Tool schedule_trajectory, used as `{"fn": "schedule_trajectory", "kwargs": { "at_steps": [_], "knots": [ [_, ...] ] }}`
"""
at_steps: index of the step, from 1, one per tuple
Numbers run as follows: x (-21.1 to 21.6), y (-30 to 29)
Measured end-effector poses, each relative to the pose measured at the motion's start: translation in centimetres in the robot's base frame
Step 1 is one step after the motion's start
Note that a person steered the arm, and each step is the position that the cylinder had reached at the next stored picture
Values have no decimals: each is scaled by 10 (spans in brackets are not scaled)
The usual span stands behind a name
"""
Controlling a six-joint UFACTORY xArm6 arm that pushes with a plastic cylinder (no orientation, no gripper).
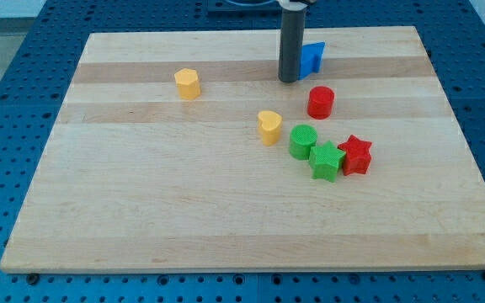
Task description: Slide the red circle closer to the yellow hexagon
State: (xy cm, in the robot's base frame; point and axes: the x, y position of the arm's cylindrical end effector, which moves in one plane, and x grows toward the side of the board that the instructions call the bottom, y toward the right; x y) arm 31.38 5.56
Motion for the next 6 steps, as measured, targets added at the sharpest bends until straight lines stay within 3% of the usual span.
{"fn": "schedule_trajectory", "kwargs": {
  "at_steps": [2, 4, 5, 6],
  "knots": [
    [35, -30],
    [28, 91],
    [68, 96],
    [77, 12]
  ]
}}
